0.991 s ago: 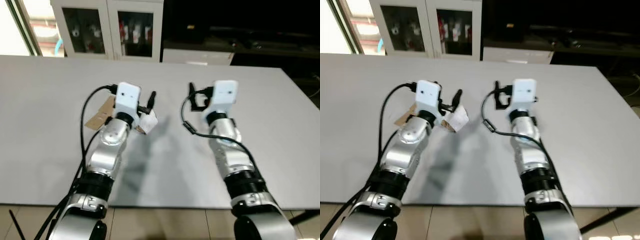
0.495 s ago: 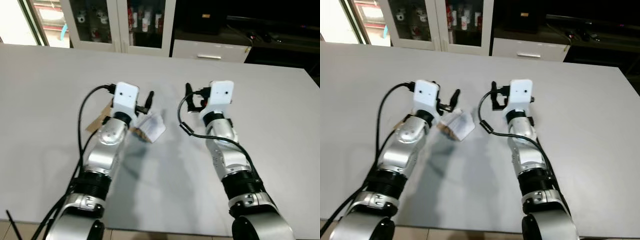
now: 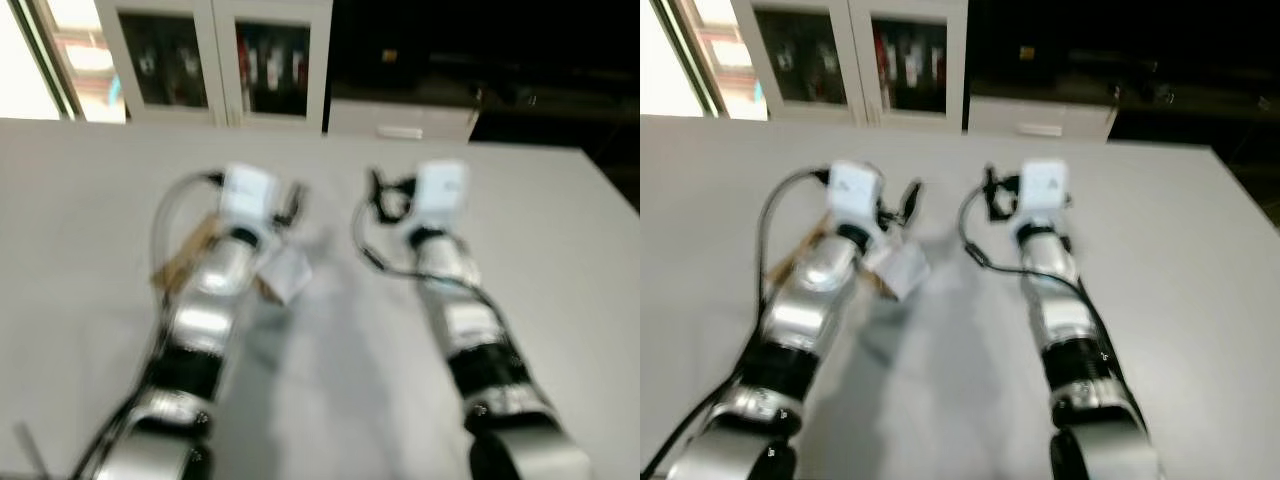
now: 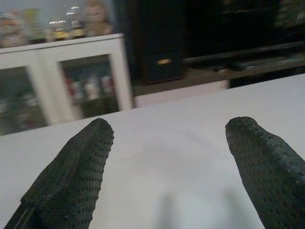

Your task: Picking trash to rubbish bin

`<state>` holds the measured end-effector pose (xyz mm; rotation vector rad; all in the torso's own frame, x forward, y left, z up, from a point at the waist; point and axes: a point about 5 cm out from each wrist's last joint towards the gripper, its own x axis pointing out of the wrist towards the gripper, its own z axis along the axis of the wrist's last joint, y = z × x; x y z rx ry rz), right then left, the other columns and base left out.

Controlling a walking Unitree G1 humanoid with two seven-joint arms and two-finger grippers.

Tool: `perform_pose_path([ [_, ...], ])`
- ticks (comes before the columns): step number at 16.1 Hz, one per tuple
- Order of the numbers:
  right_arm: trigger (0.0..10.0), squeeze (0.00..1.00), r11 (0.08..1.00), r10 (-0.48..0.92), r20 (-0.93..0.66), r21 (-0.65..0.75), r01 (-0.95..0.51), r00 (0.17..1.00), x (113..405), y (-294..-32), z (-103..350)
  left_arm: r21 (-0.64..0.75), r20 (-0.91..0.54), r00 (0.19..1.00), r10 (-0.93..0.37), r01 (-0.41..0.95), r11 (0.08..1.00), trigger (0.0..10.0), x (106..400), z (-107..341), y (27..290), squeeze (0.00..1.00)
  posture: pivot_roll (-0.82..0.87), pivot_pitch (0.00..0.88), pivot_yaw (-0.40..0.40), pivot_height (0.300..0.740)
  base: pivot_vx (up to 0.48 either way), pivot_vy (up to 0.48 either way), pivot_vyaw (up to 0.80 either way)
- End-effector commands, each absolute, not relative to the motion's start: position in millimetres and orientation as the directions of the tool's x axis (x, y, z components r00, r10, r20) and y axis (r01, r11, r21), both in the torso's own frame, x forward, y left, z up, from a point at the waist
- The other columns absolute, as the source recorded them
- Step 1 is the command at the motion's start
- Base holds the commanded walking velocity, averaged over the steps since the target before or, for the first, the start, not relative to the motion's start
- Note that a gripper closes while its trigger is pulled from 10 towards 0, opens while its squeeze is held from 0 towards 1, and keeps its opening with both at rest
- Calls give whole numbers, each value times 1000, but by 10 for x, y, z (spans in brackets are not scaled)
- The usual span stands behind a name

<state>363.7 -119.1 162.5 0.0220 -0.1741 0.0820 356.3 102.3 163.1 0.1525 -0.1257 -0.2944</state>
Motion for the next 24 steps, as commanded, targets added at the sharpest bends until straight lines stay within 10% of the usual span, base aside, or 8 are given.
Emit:
perform_pose_path([
  [1,10000,0,994,102,200,21,-108,975,3644,-1114,1701,188,114,954,-278,254,949,10000,3585,1690,1116,0,11,19,-67,740,345,0,0],
  [16,10000,0,993,111,186,16,-116,976,3620,-1088,1650,164,65,939,-337,323,932,10000,3471,1593,1112,0,15,27,-61,740,91,0,0],
  [17,10000,0,993,114,186,16,-119,976,3615,-1074,1648,125,47,932,-360,352,928,10000,3429,1549,1119,1000,16,24,-59,740,0,0,0],
  [24,10000,0,991,131,182,12,-135,975,3605,-1035,1633,143,-63,933,-354,360,922,10000,3275,1408,1271,1000,27,10,-60,740,0,0,0],
])
